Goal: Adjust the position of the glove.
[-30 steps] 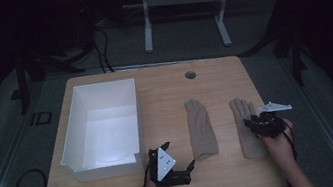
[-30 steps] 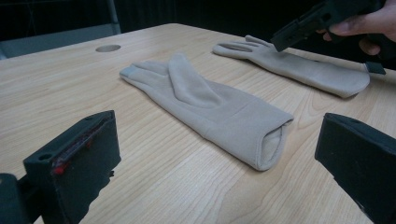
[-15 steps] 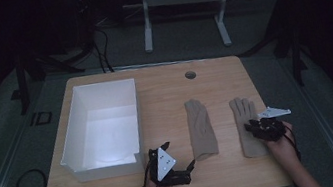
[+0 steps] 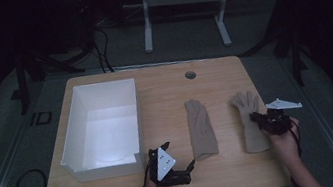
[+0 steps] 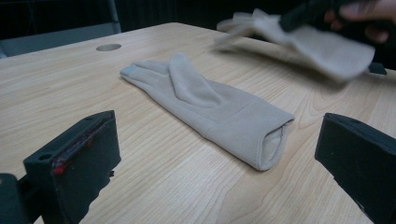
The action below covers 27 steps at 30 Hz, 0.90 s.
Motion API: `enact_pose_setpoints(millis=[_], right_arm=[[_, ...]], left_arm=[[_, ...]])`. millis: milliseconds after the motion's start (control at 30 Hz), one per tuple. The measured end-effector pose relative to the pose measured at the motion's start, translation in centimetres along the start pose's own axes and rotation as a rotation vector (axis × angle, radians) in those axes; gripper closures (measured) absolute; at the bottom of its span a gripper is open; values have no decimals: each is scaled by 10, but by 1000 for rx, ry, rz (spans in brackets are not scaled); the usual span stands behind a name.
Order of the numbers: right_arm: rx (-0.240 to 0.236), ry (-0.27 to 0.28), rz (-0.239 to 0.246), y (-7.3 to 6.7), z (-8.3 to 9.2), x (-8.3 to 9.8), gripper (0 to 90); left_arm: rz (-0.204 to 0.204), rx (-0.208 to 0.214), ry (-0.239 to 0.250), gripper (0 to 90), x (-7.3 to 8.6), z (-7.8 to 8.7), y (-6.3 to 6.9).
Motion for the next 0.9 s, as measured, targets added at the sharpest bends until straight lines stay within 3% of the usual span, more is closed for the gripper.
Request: enact_pose_setpoints(millis=[100, 200, 233, 333, 433, 467, 700, 900], right_arm=[[8, 28, -7, 0, 8, -13, 829], [5, 80, -8, -7, 23, -39, 829], [5, 80, -8, -7, 23, -39, 829], [2, 120, -3, -17, 34, -63, 829], [-4, 135, 10, -25, 38, -74, 829], [-14, 148, 13, -34, 40, -84, 829], [-43, 162, 29, -62, 36, -101, 829], [-76, 155, 38, -95, 19, -108, 829]], left_arm=[[-1, 0, -1, 2, 0, 0, 0], [2, -1, 1, 3, 0, 0, 0], [2, -1, 1, 3, 0, 0, 0], [2, -1, 0, 2, 0, 0, 0], [-1, -2, 0, 2, 0, 0, 0], [1, -1, 0, 2, 0, 0, 0], [1, 1, 0, 2, 0, 0, 0], [5, 3, 2, 2, 0, 0, 0]])
Point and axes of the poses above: each handheld gripper's, and its own axes: z roughly backward along the jaws, x roughly out of its underside, y roughly to its right, the point moved 9 cm from there along -z, roughly forward along the jaws, and after that the axes turned 3 degrees about z, right-handed, at the moved point
